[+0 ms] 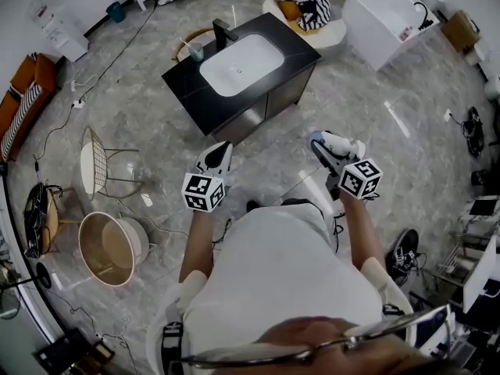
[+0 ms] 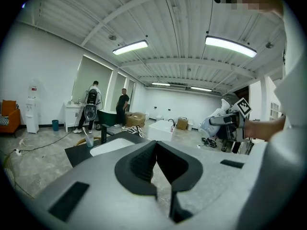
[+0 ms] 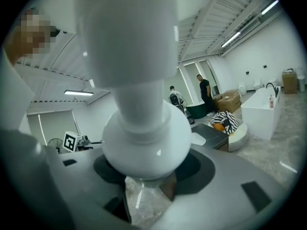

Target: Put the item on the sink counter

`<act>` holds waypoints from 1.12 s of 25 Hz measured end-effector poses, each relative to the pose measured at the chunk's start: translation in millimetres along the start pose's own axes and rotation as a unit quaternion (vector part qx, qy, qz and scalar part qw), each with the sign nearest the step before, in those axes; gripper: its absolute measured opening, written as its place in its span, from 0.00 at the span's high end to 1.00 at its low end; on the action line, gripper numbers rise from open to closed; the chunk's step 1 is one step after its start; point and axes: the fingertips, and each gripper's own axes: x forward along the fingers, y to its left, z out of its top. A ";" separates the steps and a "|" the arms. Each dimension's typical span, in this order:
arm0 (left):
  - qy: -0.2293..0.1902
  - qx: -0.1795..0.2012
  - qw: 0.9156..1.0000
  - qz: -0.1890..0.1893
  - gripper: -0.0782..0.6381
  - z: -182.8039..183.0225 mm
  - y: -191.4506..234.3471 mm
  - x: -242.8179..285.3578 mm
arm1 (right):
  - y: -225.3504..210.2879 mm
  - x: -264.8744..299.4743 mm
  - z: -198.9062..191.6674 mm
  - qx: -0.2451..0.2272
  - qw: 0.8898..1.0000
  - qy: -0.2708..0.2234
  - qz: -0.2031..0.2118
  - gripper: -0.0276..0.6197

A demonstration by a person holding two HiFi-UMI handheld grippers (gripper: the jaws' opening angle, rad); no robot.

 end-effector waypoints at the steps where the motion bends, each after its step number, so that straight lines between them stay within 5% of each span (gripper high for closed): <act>1: 0.002 0.000 1.000 -0.003 0.89 -1.6 1.8 0.7 | 0.2 -1.3 -1.4 0.001 1.000 -0.001 -0.004 0.57; 14: 0.011 -0.008 1.000 -0.013 0.89 -2.1 18.0 21.4 | -13.8 8.6 -2.1 0.007 1.000 0.003 -0.021 0.57; 28: 0.019 -0.009 1.000 0.012 0.89 27.0 52.4 114.4 | -97.7 81.6 38.5 -0.019 0.999 0.026 0.001 0.57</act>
